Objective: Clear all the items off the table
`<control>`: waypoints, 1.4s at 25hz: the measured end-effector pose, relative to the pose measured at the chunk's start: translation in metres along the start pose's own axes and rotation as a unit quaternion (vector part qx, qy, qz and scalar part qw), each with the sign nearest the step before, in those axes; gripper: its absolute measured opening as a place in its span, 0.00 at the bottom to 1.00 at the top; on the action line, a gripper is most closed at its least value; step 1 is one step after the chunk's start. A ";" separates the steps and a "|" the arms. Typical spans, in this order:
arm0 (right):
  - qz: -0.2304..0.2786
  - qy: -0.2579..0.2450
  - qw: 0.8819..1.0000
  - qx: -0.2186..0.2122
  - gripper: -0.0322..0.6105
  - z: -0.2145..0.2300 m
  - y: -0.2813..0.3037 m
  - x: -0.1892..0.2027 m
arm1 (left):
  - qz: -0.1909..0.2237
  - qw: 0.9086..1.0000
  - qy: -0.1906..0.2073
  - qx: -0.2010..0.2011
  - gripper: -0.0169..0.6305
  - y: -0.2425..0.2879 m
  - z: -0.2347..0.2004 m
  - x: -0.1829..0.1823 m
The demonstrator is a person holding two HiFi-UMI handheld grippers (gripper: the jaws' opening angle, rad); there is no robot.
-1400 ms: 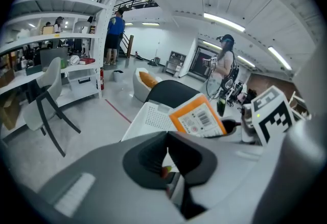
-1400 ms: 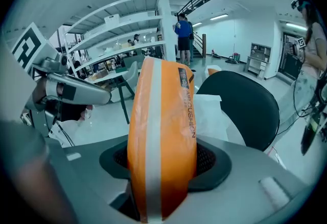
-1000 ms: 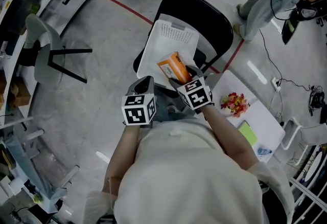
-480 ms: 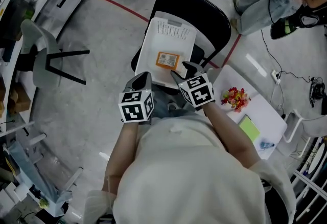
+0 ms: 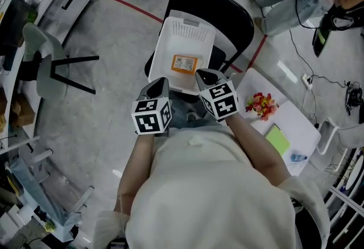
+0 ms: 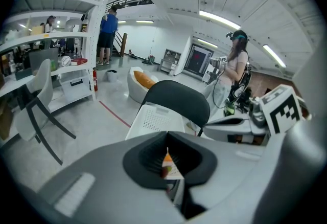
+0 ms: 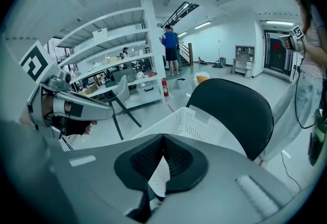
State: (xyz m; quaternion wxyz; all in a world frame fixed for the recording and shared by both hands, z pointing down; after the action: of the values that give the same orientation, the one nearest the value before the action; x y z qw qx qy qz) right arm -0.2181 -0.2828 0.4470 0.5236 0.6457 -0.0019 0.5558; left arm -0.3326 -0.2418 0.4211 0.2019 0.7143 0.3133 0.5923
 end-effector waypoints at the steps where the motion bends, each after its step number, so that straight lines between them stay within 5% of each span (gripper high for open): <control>1: 0.001 -0.001 1.000 0.000 0.05 -0.001 -0.001 0.000 | 0.001 1.000 0.001 0.000 0.04 -0.001 0.001 0.000; 35: 0.041 -0.021 0.999 -0.007 0.05 -0.008 -0.074 0.032 | 0.027 0.999 0.018 0.010 0.04 -0.041 0.075 0.030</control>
State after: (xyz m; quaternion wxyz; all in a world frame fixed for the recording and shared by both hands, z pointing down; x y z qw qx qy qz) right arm -0.1681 -0.2251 0.4186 0.5048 0.6530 -0.0427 0.5629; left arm -0.2651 -0.1858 0.3991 0.1735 0.7138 0.3033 0.6069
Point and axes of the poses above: the fingertips, and each gripper's own axes: y forward along the fingers, z to its right, x out of its underside, the point moved 1 cm from there along -y, backward along the fingers, and after that the axes turned 3 degrees about y, right-handed, at the moved point
